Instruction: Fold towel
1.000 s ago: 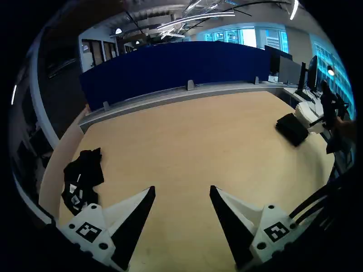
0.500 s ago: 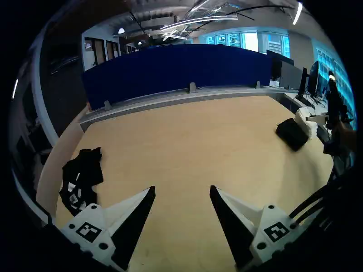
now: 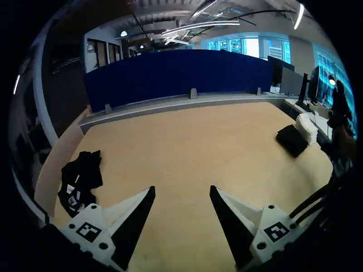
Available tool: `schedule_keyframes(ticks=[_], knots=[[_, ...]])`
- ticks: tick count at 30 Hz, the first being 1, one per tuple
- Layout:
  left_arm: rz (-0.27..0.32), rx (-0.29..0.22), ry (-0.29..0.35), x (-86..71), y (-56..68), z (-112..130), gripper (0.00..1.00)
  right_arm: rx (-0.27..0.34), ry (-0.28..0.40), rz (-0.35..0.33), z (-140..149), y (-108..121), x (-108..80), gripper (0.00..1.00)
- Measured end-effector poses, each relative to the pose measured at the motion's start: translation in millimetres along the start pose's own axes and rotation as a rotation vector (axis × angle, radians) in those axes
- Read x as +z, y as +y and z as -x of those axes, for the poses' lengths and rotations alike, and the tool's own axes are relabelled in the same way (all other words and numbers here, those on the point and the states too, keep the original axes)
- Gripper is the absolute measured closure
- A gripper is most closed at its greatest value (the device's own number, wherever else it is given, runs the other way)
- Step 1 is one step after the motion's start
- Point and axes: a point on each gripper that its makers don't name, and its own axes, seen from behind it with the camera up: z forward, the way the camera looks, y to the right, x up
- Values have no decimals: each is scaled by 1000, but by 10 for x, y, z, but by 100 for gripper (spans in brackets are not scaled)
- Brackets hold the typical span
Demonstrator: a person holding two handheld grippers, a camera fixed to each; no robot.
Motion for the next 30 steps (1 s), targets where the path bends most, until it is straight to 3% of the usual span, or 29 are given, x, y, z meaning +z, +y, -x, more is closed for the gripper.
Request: schedule_keyframes(ticks=[12,24,30], knots=[[-28,-98,177,110,-196,-480,11,-52,92,-15,-442,-395,-100,5],[-94,-101,390,2,-544,-1056,11,-87,145,-8,-655,-793,-249,5],[-100,-112,441,-17,-621,-1205,11,-94,143,-5,-636,-912,-276,5]])
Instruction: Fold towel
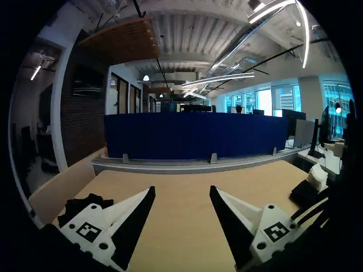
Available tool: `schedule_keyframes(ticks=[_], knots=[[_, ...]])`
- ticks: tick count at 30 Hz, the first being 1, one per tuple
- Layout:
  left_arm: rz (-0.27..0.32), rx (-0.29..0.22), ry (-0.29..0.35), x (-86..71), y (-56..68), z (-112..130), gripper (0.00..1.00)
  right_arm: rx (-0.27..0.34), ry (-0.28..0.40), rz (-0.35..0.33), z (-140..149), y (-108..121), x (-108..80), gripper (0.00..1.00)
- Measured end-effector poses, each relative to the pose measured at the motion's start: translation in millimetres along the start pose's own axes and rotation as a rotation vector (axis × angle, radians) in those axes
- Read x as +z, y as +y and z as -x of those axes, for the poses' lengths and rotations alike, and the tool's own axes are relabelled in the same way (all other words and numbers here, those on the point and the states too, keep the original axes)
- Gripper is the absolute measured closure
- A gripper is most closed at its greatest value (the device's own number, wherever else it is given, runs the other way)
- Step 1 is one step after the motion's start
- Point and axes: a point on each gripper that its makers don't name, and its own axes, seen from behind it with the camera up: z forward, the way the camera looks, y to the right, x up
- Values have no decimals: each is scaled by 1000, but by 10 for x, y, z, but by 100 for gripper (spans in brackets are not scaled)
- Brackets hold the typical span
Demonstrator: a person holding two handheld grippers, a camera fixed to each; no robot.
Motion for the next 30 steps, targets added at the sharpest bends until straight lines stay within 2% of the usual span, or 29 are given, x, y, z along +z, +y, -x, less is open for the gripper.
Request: schedule_keyframes(ticks=[9,15,21,30], knots=[[9,7,35,26,3,-27,11,24,-7,2,-35,-154,-9,4],[-11,26,69,55,-41,-43,11,43,-19,-8,-63,-303,1,5],[-20,64,69,98,-36,103,11,55,-24,-21,-102,-435,44,5],[-77,94,107,99,-191,354,11,59,-28,-23,-146,-542,92,5]])
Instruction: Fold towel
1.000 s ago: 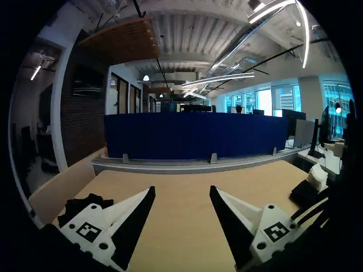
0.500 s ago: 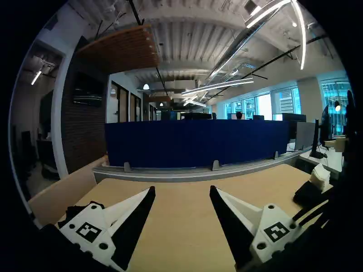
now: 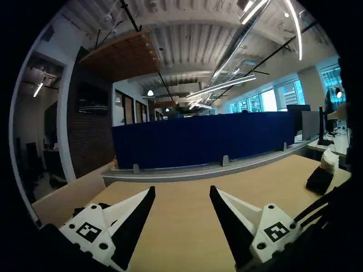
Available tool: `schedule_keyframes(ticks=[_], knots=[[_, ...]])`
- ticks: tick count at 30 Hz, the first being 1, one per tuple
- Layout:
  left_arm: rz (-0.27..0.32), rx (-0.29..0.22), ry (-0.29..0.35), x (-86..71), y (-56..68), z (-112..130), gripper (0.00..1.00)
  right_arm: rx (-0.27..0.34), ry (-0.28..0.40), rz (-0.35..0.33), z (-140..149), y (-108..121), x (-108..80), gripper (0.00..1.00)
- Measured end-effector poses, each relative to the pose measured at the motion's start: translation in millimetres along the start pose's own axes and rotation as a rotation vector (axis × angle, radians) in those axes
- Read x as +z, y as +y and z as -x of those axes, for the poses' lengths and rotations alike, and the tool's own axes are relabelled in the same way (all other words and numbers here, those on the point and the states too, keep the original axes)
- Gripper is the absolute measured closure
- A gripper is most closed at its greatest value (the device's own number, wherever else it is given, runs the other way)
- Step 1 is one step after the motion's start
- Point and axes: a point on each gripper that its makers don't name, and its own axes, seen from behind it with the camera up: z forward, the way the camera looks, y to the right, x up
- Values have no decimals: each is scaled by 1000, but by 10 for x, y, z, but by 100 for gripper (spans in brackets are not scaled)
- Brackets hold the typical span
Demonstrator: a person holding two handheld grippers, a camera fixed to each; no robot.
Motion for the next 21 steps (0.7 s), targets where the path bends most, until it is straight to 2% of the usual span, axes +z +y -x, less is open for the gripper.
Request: schedule_keyframes(ticks=[9,15,21], knots=[[-29,-14,30,-9,-144,364,12,-23,0,6,62,-108,32,5],[-32,-14,53,8,-131,576,11,-26,11,18,138,-91,81,4],[-40,-28,57,53,-192,822,11,-21,13,25,254,-110,113,5]])
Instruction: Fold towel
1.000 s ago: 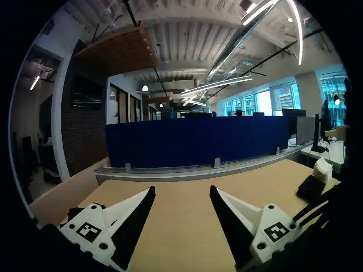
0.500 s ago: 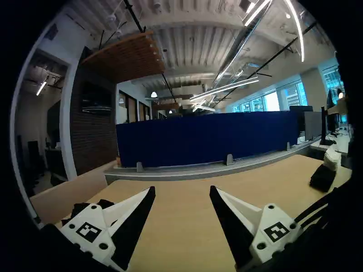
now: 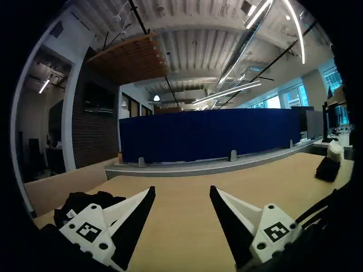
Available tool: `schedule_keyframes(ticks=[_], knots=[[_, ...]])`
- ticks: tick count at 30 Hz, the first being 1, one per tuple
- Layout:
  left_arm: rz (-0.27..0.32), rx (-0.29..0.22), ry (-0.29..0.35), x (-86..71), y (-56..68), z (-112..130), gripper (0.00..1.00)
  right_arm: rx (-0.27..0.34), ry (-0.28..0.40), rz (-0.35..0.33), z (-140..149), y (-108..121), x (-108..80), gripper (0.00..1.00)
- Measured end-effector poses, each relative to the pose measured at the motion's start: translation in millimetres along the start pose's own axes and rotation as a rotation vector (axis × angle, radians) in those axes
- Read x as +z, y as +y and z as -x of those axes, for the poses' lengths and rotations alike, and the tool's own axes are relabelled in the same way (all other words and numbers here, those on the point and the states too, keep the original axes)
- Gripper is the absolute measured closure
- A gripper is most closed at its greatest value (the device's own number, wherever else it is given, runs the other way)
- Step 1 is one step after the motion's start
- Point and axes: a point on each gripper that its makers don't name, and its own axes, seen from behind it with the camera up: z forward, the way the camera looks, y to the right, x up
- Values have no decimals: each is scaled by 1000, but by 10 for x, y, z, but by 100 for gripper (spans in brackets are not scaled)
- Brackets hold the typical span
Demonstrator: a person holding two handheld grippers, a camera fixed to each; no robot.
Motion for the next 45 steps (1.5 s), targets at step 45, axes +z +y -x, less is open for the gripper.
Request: schedule_keyframes(ticks=[45], knots=[[-3,-61,-24,56,-81,418,8,-35,35,-2,-11,-63,86,5]])
